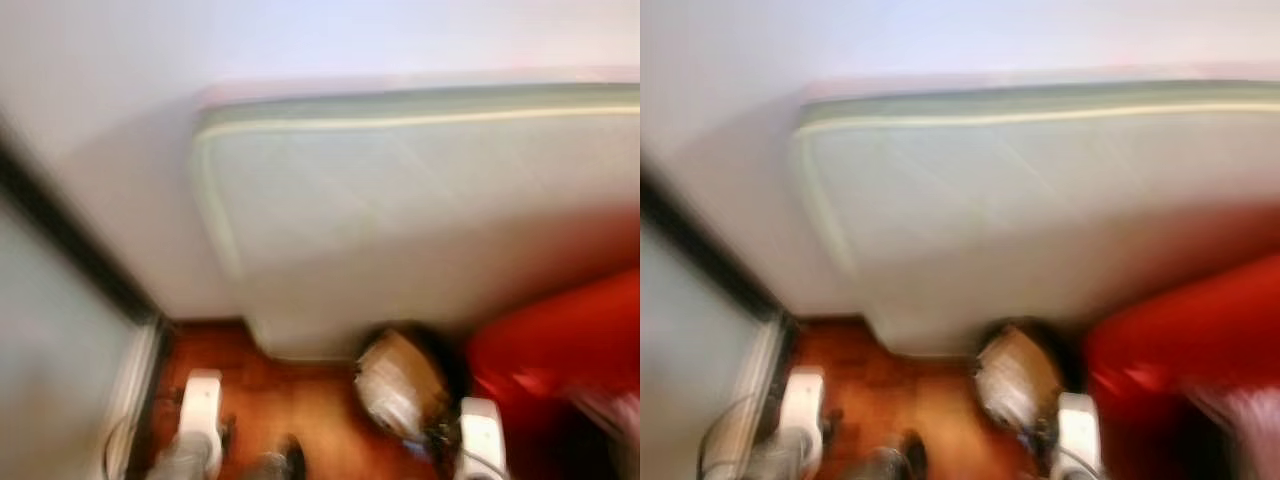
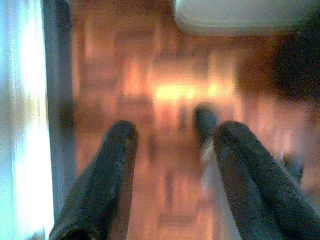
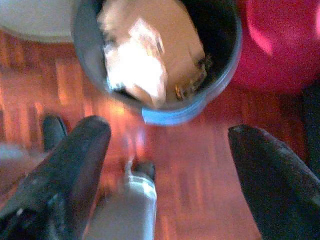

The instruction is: Clean up the room

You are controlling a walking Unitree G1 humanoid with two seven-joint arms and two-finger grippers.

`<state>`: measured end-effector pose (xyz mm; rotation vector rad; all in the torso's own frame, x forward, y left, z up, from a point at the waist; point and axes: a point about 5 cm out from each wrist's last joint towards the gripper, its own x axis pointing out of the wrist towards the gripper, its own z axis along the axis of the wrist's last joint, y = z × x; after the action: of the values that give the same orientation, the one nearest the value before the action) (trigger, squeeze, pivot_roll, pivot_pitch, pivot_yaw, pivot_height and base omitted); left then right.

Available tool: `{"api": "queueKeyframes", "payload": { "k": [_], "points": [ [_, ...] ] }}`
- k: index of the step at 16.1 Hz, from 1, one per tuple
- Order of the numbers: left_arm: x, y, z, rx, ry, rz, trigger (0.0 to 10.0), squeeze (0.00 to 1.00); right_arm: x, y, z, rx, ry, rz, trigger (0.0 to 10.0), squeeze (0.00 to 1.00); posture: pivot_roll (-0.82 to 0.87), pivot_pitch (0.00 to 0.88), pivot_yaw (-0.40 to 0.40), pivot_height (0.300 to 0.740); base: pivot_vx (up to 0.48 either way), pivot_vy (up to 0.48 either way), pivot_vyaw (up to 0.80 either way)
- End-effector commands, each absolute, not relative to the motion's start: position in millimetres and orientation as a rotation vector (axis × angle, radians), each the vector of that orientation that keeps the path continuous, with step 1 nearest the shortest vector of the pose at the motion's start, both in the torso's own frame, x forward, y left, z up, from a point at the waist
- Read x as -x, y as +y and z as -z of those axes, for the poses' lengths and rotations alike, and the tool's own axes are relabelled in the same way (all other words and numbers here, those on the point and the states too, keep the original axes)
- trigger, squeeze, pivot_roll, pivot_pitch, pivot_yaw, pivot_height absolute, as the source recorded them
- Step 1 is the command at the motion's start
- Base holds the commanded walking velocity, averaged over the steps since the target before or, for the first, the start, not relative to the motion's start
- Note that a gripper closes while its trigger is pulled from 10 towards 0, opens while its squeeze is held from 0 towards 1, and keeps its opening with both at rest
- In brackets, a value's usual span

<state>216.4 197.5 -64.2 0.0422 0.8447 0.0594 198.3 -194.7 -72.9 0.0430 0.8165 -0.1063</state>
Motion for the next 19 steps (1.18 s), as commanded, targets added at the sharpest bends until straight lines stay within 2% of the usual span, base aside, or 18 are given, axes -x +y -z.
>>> {"api": "queueKeyframes", "payload": {
  "k": [1,5,19],
  "points": [
    [-202,202,72,-0.063,0.904,-0.069,10.0,0.0,-191,-189,77,-0.044,0.84,0.096,10.0,0.0,-0.04,0.123,0.027,0.74,0.0,0.0,0.0],
    [-193,196,78,-0.074,0.936,-0.051,10.0,0.0,-183,-188,82,-0.036,0.874,0.084,10.0,0.0,-0.03,0.122,0.022,0.74,0.0,0.0,0.0],
    [-192,198,78,-0.038,0.923,-0.098,10.0,0.0,-167,-210,86,-0.014,0.914,0.096,10.0,0.0,0.02,0.177,-0.01,0.74,0.0,0.0,0.0]
  ]
}}
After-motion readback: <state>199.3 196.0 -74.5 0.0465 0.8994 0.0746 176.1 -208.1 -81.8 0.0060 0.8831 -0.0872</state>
